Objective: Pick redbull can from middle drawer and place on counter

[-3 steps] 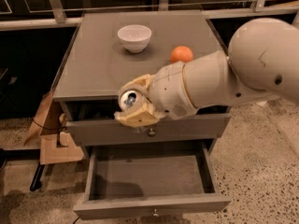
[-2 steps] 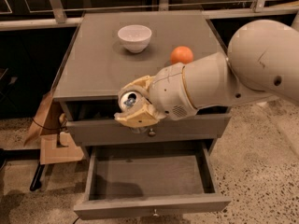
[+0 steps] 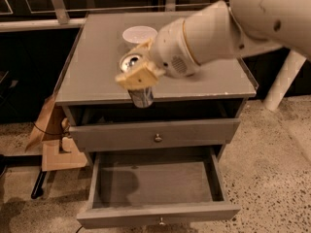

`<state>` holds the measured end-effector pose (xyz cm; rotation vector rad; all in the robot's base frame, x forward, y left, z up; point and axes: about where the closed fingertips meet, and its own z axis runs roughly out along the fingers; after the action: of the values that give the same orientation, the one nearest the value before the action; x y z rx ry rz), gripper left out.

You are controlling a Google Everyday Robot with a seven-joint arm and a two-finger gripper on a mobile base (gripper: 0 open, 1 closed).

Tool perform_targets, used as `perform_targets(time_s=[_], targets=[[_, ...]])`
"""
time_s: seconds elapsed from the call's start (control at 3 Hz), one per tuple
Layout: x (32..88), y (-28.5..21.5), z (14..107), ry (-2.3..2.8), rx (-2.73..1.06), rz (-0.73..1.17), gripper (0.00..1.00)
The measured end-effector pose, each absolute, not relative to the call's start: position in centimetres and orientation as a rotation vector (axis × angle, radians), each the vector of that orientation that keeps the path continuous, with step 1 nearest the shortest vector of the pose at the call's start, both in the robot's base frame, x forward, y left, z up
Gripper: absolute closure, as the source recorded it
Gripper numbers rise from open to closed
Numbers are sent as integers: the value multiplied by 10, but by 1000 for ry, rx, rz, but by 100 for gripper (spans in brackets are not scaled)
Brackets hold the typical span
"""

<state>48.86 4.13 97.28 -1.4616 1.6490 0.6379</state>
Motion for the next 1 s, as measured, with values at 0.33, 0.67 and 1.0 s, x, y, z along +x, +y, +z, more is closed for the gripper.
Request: perform_targets(time_s=[0.33,0.67,1.0], targets=[[539,52,990,1692,-1420,680,100],[582,63,983,1730,-1366,742,100],[609,69,970,1749,-1301,816,100]])
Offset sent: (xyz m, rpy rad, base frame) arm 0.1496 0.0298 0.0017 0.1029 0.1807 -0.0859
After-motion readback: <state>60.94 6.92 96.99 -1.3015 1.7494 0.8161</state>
